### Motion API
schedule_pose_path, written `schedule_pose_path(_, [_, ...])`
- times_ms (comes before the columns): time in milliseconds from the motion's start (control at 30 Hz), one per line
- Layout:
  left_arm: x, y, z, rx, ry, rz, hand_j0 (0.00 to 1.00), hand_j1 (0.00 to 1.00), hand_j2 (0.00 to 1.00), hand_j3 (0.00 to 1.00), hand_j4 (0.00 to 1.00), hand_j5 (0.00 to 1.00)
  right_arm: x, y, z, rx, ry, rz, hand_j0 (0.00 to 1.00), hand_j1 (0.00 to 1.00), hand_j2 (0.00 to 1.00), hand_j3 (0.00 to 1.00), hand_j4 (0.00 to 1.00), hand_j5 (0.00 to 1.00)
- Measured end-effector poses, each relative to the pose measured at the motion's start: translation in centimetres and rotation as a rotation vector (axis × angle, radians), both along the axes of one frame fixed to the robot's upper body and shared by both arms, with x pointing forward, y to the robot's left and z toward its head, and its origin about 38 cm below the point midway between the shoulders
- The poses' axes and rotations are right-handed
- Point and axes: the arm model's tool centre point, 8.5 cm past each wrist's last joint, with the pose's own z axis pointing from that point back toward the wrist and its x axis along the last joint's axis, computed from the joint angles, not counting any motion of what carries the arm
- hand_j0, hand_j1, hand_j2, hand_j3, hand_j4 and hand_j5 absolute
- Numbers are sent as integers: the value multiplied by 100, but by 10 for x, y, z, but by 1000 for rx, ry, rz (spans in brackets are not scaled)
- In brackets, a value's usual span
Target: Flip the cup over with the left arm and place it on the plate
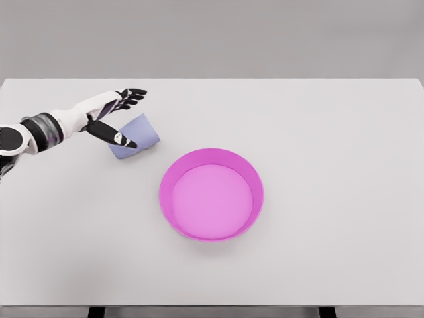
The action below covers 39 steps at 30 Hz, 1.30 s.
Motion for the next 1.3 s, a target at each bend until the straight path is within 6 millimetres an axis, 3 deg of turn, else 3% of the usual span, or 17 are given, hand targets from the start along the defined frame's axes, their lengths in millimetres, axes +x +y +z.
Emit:
schedule_pose_path(467, [5, -14, -12, 59, 6, 1, 100, 100, 100, 100, 100, 100, 0, 0, 0, 0, 0, 0, 100, 100, 100, 100, 100, 100])
schedule_pose_path(1300, [13, 3, -22, 90, 28, 51, 100, 100, 100, 100, 100, 100, 0, 0, 0, 0, 0, 0, 100, 100, 100, 100, 100, 100])
